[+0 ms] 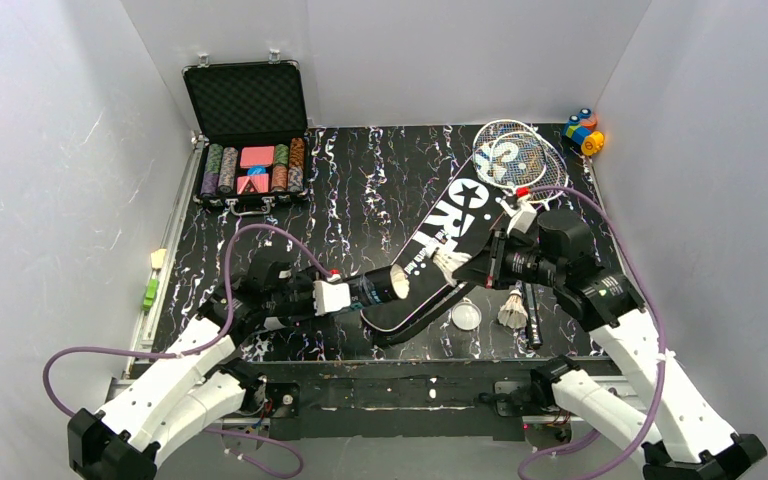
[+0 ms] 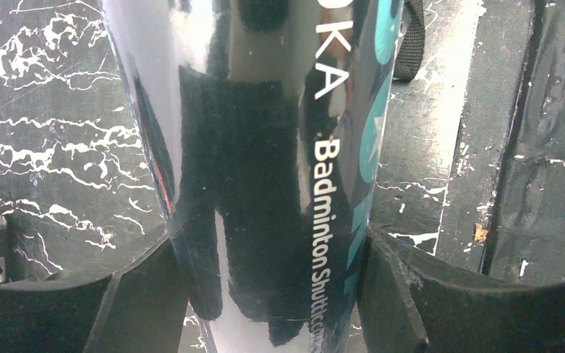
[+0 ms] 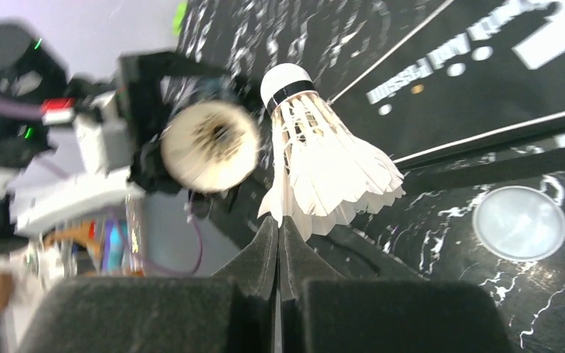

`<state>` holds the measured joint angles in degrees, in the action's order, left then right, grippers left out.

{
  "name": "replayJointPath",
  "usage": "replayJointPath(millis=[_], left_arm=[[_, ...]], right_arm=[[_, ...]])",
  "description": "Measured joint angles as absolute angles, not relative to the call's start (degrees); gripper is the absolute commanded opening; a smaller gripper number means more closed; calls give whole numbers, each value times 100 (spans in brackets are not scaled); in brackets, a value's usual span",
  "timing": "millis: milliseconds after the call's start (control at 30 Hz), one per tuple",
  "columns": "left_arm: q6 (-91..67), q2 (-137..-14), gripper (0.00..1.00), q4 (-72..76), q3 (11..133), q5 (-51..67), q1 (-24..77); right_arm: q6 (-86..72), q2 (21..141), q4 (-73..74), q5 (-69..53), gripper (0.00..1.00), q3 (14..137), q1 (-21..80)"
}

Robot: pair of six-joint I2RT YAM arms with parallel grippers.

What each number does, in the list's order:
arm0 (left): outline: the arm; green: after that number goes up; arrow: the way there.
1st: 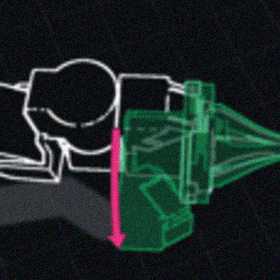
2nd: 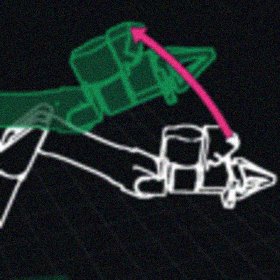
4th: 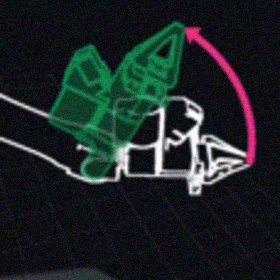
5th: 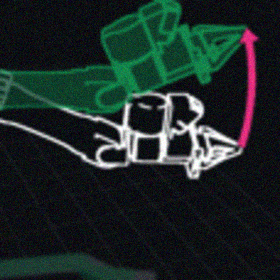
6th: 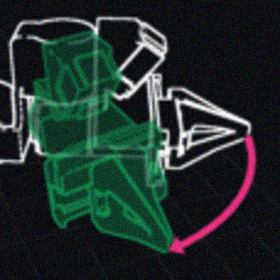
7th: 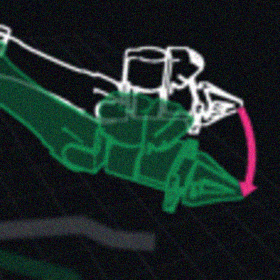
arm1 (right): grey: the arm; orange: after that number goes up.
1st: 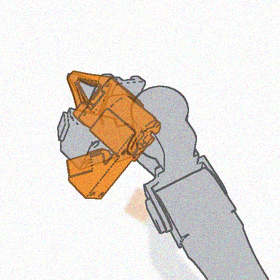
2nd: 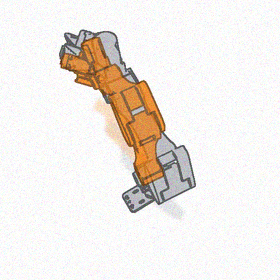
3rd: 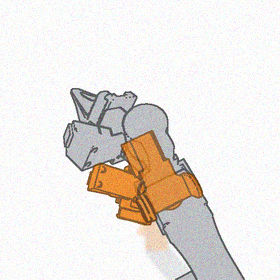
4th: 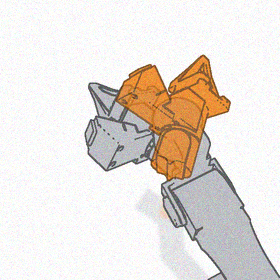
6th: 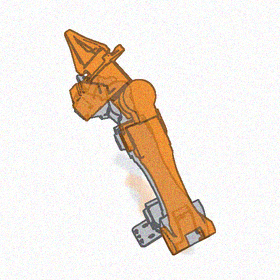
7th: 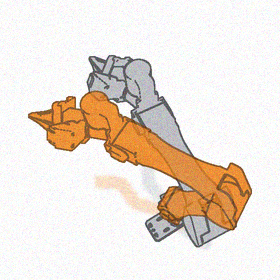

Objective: Pack up the badminton gear

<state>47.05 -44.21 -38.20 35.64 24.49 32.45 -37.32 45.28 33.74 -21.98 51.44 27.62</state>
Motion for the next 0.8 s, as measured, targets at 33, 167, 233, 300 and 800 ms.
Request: replayJointPath(millis=[33, 167, 233, 300, 800], left_arm=[[4746, -4429, 8, -3826, 3557, 2471, 3245], [4941, -4484, 8, -3859, 3557, 2495, 3245], [5022, -4484, 8, -3865, 3557, 2495, 3245], [5072, -4484, 7, -3883, 3557, 2493, 3245], [5347, -4469, 8, -3990, 3516, 2488, 3245]], right_arm=[[-3675, 4506, 3420, -2359, 1, 5218, 2805], [-3312, 4735, 3771, -2834, 1, 5778, 3271], [-3133, 4952, 3959, -2904, 1, 6040, 3533], [-3017, 5083, 4088, -2928, 1, 6141, 3695], [-2480, 5684, 5218, -2705, 1, 6847, 4270]])
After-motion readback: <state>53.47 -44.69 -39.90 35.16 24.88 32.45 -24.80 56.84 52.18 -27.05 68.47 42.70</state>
